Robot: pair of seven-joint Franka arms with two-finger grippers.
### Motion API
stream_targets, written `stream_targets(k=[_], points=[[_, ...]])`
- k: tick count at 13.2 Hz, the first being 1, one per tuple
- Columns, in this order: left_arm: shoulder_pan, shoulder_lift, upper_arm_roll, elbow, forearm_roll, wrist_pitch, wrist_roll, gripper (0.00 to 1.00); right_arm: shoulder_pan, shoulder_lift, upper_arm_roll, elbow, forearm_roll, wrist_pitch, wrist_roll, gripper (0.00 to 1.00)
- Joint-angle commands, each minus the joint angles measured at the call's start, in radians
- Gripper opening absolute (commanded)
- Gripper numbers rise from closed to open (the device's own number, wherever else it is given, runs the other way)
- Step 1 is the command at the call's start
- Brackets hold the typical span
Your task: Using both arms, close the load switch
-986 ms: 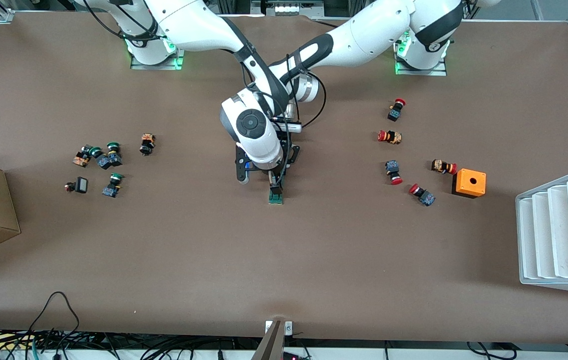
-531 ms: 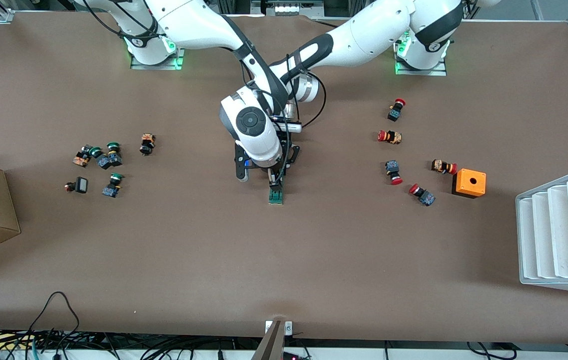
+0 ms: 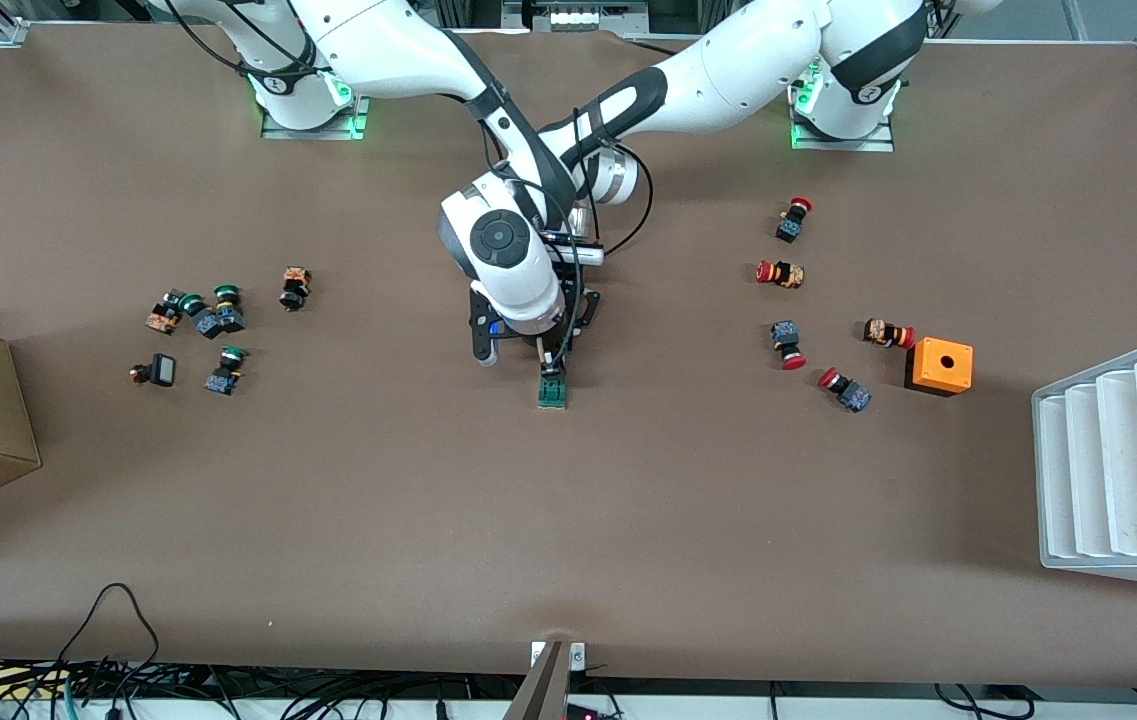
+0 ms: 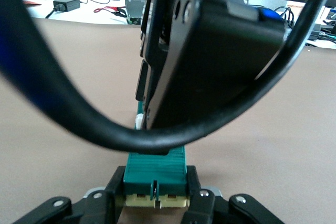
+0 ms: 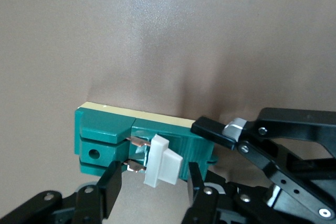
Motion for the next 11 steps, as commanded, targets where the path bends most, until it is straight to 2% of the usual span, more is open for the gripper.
stream_targets(k=[1, 6, 11], points=[[-0.025, 0.018, 0.005, 0.034, 0.023, 0.008, -0.031, 0.44, 0.003, -0.028, 0.005, -0.036, -0.021, 0.015, -0.007, 0.51], [-0.024, 0.016, 0.005, 0.034, 0.025, 0.008, -0.031, 0.44, 0.003, -0.033, 0.005, -0.034, -0.019, 0.014, -0.024, 0.38], [-0.025, 0.016, 0.005, 0.035, 0.025, 0.009, -0.044, 0.44, 0.003, -0.043, 0.005, -0.031, -0.019, 0.012, -0.029, 0.30]])
